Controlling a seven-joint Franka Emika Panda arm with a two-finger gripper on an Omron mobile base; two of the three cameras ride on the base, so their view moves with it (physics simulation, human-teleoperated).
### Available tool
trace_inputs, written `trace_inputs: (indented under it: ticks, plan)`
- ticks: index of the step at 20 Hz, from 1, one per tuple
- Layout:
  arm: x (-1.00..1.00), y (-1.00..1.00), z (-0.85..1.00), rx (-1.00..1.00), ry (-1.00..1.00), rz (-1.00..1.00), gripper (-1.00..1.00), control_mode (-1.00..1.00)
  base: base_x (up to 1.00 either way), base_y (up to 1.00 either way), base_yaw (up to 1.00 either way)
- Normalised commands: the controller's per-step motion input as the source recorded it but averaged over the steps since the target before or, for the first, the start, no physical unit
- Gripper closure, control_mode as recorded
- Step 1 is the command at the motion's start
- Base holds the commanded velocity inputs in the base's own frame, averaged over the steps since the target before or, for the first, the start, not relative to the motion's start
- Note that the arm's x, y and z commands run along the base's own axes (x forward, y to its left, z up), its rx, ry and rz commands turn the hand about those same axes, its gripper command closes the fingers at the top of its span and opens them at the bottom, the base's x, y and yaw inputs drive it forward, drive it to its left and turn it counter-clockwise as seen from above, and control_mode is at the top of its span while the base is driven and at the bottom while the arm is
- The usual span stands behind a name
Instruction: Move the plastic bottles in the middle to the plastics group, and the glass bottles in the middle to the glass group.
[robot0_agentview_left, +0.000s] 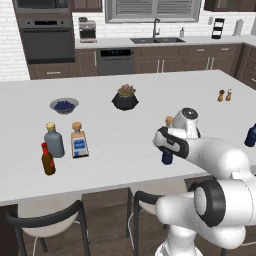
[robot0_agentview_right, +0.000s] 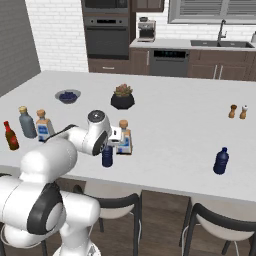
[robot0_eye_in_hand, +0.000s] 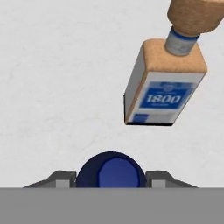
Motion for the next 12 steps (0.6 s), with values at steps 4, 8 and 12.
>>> trace_inputs:
  ticks: [4, 8, 12]
  plan:
    - [0.01, -0.57, 0.1, -0.04, 0.09, -0.02, 1.0, -1.0, 0.0, 0.0, 0.0]
    - [0.19, -0.71, 0.05, -0.06, 0.06, -0.03, 1.0, -1.0, 0.0, 0.0, 0.0]
    - [0.08, -0.9, 0.0, 0.0, 0.0, -0.03, 1.0, -1.0, 0.0, 0.0, 0.0]
